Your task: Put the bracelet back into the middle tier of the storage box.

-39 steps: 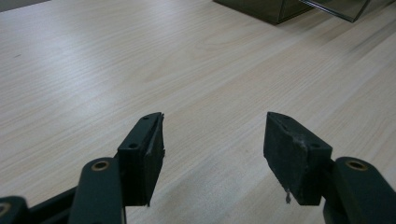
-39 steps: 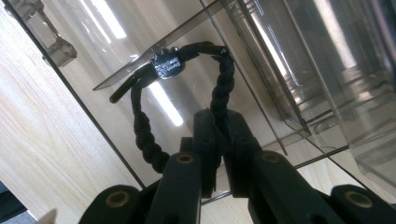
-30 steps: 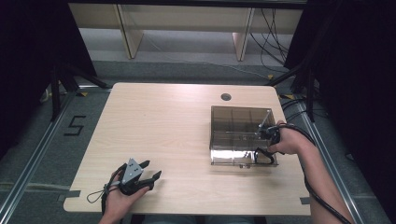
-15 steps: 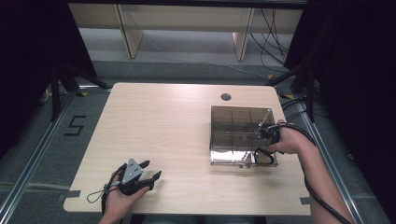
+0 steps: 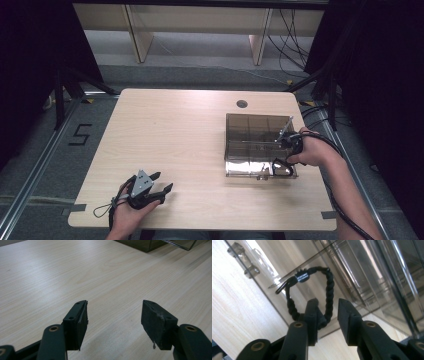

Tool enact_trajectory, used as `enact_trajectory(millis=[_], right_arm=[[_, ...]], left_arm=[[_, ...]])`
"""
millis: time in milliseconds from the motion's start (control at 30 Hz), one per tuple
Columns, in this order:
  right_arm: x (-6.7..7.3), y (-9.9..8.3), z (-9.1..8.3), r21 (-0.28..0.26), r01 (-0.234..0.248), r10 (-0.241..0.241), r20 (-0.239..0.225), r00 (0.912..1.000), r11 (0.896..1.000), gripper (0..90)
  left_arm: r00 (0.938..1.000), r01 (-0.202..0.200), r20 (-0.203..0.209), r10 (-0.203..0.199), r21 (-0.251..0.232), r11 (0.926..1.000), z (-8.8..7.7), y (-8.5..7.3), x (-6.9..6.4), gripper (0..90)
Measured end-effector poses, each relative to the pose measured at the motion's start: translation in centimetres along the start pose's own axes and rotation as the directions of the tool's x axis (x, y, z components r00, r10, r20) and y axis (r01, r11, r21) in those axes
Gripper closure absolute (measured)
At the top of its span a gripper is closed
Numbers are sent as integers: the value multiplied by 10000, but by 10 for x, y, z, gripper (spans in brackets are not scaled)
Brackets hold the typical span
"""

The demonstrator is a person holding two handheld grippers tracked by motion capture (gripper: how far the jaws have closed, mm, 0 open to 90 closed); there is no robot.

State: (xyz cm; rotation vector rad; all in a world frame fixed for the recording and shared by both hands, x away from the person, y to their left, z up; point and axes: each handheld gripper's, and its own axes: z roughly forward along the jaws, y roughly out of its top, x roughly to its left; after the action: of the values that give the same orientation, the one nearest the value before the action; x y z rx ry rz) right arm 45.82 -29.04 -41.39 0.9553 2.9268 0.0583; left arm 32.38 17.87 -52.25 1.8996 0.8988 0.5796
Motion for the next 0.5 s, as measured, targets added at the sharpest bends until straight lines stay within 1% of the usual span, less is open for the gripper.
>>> enact_trajectory(millis=[33,67,100,133,167,200,233,267,300,333,367,400,500], right_arm=[[1,-2,-1,-164,-17,18,80,10000,9999,694],[1,-4,-2,-138,70,-69,100,9999,9999,691],[4,-7,-4,-165,-119,121,133,9998,9998,686],[5,-9,-4,-215,-56,58,111,9999,9998,685],[6,-12,-5,-155,5,-4,116,9999,9999,683],[8,-15,-4,-185,66,-63,180,9998,9998,679],[11,-22,-4,-52,82,-81,89,9999,10000,675],[11,-22,-4,-52,82,-81,89,9999,10000,675],[14,-24,-5,-65,-23,24,110,9999,10000,675],[15,-29,-5,24,11,-12,127,9999,10000,674],[16,-31,-5,-24,9,-9,75,10000,10000,671],[19,-34,-5,-4,-82,82,47,10000,10000,669],[23,-43,-3,35,59,-59,-102,9999,10000,657]], left_arm=[[10000,2,1,-2,-3,10000,0,0,0,378],[10000,9,-4,-9,-2,10000,0,0,0,378],[10000,6,-7,-6,-1,10000,0,0,0,379],[10000,-14,-4,14,0,10000,0,0,0,379],[10000,-8,36,8,-43,10000,1,0,0,378],[10000,1,32,-1,-48,10000,1,0,0,379],[10000,-21,-15,21,56,10000,0,0,0,379],[10000,-21,-15,21,56,10000,0,0,0,378],[10000,3,-16,-3,0,10000,0,0,0,378],[10000,17,-21,-17,-5,10000,0,0,0,379],[10000,7,-17,-7,0,10000,0,0,0,379],[10000,5,-32,-5,15,10000,0,0,0,378],[10000,5,-36,-5,17,10000,0,0,0,379]])
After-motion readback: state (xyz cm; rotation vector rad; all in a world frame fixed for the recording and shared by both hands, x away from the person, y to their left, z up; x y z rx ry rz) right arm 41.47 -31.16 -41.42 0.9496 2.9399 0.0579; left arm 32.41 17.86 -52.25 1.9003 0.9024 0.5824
